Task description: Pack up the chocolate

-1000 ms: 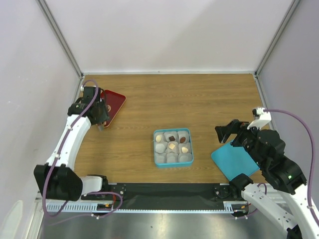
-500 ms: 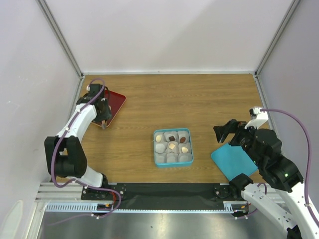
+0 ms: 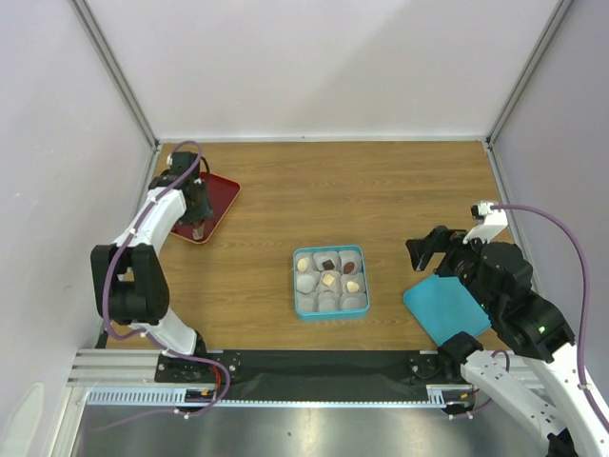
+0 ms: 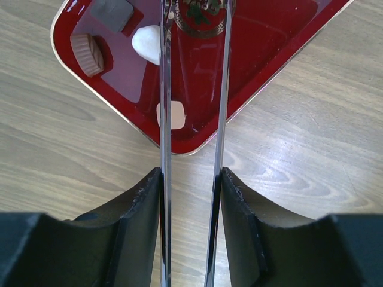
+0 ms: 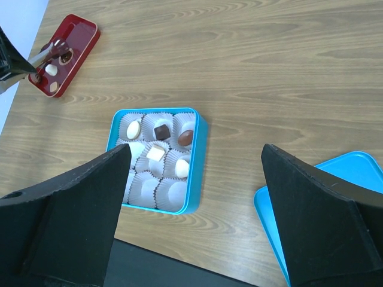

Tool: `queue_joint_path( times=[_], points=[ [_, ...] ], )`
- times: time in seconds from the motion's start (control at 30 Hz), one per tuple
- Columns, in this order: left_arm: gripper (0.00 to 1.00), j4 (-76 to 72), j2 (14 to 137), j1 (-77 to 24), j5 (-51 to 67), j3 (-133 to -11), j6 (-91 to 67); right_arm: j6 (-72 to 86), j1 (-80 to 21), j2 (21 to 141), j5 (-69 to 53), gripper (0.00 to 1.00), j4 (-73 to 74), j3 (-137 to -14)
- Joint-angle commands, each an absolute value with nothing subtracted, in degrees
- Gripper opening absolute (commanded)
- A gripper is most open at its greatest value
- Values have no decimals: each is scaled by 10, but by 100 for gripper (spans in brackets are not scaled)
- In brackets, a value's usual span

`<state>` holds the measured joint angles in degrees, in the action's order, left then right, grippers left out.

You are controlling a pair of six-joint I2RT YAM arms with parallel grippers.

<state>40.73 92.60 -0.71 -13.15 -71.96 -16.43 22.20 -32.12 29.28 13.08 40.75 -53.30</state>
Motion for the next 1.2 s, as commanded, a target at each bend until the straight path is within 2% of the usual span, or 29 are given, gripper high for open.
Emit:
queue_joint_path(
  times=[0.0,0.33,0.77,1.17],
  points=[
    [47,393,937,-2,-132,-751,-154,214,-319,298,141,97,380,-531],
    [43,392,947,-2,-134,-749,-148,211,-319,296,146,97,384,-528],
    [32,424,910,-3,-102,-758,-134,213,-319,293,146,97,383,-533],
    [29,470,817,-84,-76,-752,-127,226,-319,295,137,97,388,-538]
  ],
)
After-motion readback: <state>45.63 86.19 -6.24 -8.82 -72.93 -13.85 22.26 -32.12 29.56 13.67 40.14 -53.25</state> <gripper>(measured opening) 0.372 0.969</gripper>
